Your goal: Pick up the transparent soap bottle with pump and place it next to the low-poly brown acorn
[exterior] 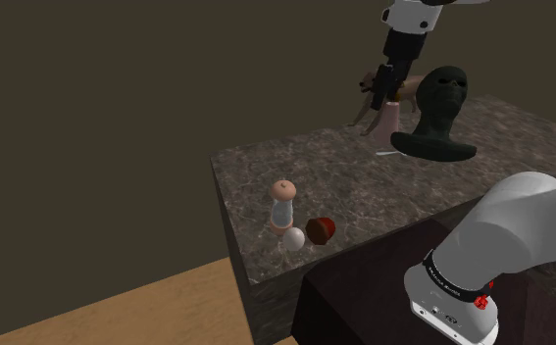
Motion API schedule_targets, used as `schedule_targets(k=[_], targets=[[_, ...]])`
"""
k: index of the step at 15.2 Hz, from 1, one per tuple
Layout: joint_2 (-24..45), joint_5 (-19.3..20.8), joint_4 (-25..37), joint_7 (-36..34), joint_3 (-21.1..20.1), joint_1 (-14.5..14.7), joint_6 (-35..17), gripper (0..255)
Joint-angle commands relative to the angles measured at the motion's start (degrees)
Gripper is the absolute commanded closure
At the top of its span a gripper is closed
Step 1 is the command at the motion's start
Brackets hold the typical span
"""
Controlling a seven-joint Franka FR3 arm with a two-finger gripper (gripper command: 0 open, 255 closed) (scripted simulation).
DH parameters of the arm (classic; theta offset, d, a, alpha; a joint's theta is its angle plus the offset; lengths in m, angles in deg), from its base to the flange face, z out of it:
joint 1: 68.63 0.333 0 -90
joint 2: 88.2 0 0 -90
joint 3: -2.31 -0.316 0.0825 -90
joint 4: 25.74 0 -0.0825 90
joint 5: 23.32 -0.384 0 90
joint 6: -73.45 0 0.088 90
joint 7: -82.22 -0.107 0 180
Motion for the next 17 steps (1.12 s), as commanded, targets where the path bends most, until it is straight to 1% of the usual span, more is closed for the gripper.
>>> schedule_targets(k=[1,5,9,13,17], targets=[[2.6,1.4,1.3,2.7,2.3,-0.8,-1.1,0],[8.1,3.4,4.6,7.7,6.5,-2.1,-3.1,0],[14.4,4.4,9.0,12.8,10.5,-3.0,-4.9,0],[21.4,4.2,14.3,18.0,14.4,-3.9,-6.3,0],[29.1,2.8,20.8,23.5,17.9,-4.9,-7.2,0]])
